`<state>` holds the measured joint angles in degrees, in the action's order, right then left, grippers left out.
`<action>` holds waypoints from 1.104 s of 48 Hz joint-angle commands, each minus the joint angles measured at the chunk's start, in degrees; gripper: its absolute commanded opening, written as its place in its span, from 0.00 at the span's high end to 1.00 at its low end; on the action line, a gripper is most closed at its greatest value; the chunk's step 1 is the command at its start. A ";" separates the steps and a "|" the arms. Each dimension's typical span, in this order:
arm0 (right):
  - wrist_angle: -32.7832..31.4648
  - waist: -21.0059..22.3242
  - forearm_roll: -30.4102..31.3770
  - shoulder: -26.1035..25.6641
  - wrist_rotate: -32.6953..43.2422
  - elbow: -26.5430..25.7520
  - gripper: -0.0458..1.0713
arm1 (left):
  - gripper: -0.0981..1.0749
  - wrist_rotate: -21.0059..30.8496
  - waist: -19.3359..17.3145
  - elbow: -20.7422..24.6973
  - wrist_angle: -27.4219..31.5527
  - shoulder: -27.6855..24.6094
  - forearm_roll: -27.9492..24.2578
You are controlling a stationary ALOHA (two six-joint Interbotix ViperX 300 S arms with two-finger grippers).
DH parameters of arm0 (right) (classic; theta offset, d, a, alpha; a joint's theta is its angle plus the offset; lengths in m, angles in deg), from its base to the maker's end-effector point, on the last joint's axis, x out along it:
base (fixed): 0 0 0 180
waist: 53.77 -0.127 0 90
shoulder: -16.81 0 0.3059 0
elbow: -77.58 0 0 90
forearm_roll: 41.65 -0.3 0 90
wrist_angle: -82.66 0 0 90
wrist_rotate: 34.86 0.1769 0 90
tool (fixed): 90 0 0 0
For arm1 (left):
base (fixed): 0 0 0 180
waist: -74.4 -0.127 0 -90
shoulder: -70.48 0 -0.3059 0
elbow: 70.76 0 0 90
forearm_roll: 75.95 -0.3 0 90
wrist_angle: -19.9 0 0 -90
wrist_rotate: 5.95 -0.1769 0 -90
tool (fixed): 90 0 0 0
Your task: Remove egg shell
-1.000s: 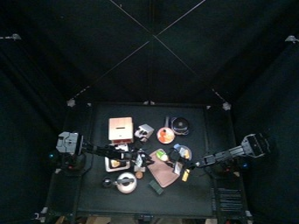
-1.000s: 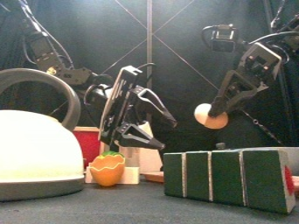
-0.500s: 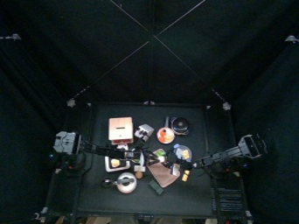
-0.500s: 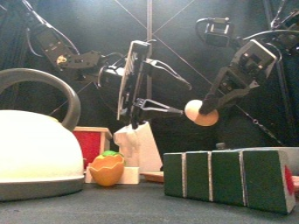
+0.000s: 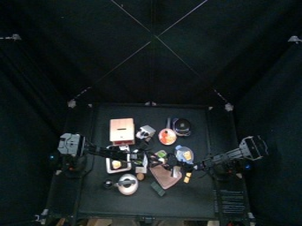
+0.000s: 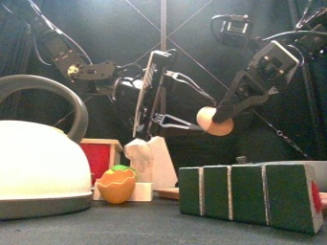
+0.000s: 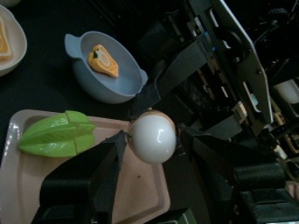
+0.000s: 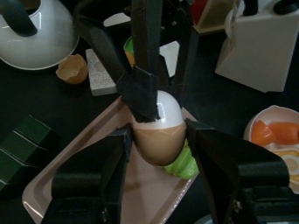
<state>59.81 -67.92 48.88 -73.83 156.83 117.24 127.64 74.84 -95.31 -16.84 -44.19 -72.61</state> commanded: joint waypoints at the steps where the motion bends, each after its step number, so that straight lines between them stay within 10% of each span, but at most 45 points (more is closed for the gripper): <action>1: -0.09 0.09 0.35 -0.70 -0.09 -1.41 0.24 | 0.18 -0.18 -0.09 1.23 -0.44 0.79 0.18; 42: -0.26 0.09 0.35 -0.70 -0.09 -1.49 0.24 | 0.18 0.70 0.62 1.58 -0.35 0.26 0.26; 53: -0.35 0.18 0.26 -0.70 -0.09 -1.49 0.24 | 0.32 1.14 0.88 1.85 -0.35 -0.26 0.26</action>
<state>59.72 -67.92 48.96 -73.83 156.75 117.06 128.79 75.63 -94.95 -16.84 -44.98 -72.43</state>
